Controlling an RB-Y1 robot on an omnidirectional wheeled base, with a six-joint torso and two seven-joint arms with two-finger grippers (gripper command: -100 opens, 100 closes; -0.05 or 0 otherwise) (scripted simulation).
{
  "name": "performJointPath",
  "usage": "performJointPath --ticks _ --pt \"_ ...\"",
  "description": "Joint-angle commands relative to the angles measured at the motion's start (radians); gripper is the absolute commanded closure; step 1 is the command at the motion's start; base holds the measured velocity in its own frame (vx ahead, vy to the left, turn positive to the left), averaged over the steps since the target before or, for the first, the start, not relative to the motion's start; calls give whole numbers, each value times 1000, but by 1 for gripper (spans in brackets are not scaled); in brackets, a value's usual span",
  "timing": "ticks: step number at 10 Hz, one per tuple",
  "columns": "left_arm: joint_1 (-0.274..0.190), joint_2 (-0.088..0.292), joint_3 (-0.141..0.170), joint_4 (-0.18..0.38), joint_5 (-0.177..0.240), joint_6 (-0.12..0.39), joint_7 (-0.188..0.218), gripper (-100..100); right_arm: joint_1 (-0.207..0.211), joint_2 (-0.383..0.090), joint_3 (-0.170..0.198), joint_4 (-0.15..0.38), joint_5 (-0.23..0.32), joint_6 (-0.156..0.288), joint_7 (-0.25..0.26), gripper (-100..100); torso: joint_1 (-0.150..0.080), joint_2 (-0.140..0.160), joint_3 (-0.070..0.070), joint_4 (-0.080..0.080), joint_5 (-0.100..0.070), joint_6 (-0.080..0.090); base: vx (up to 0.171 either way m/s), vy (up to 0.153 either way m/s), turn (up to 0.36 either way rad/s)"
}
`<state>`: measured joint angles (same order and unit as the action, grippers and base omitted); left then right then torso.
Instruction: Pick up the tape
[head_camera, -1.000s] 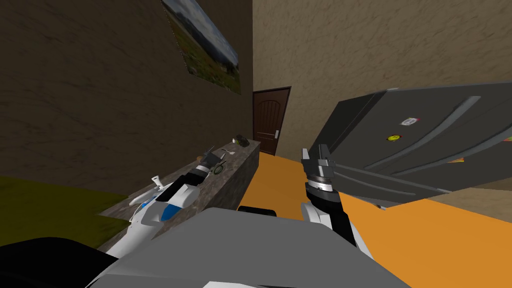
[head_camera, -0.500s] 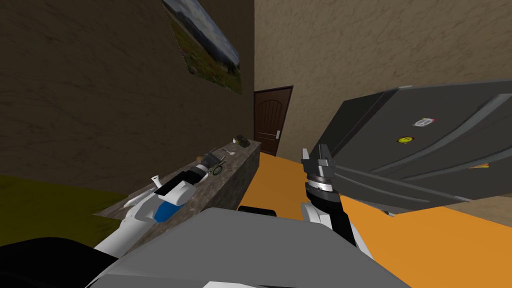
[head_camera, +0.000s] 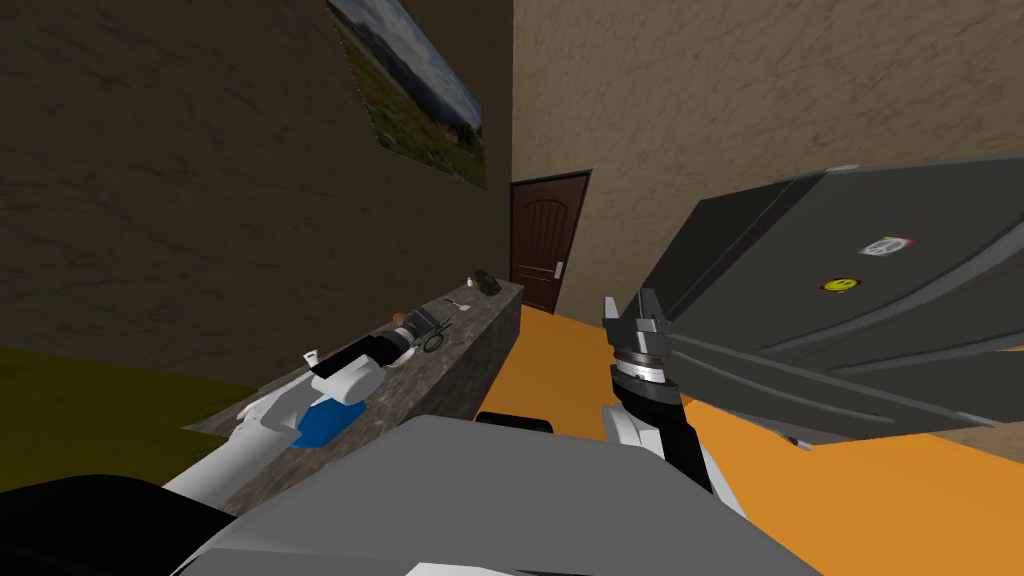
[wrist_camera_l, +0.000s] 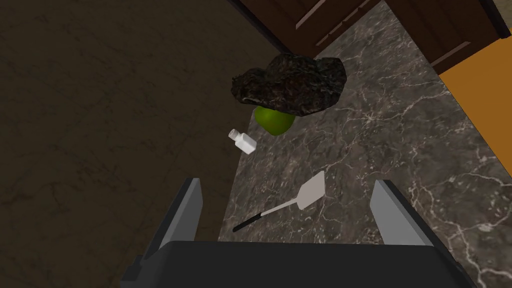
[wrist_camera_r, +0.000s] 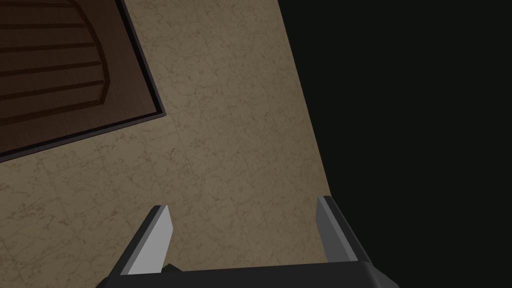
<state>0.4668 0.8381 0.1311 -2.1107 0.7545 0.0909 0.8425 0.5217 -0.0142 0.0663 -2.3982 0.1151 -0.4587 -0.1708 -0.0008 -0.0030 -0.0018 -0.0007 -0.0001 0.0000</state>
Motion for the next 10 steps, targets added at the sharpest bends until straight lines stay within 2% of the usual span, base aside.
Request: performJointPath --ticks 1,2,3,4,5,6,7,8,9,10 --pt "3 47 -1 14 33 14 29 -100 0 0 0 0 0 0 0 0 0 0 0 0 0 0 35 -22 28" --pt "2 76 -5 30 70 53 69 -100 0 0 0 0 0 0 0 0 0 0 0 0 0 0 42 -19 56" --pt "2 96 -5 30 79 53 70 -100 0 0 0 0 0 0 0 0 0 0 0 0 0 0 35 -19 36" --pt "1 133 -9 46 120 92 110 -100 0 0 0 0 0 0 0 0 0 0 0 0 0 0 32 -24 57" --pt "1 145 -9 46 124 92 110 -100 0 0 0 0 0 0 0 0 0 1 0 0 0 0 30 -22 36" --pt "0 183 -16 62 166 129 148 -100 0 0 0 0 0 0 0 0 0 1 0 0 0 0 44 -34 71" --pt "0 193 -16 62 168 129 148 -100 0 0 0 0 0 0 0 0 -1 0 0 0 0 0 41 -23 30" --pt "-1 232 -23 77 210 165 184 -100 0 0 0 0 0 0 0 0 0 0 0 0 0 0 45 -12 64" --pt "-1 240 -23 77 211 165 184 -100 0 0 0 0 0 0 0 0 0 0 0 0 0 0 35 -12 26" --pt "-3 280 -32 91 252 200 218 -100 0 0 0 0 0 0 0 0 0 0 0 0 0 0 39 -16 50"
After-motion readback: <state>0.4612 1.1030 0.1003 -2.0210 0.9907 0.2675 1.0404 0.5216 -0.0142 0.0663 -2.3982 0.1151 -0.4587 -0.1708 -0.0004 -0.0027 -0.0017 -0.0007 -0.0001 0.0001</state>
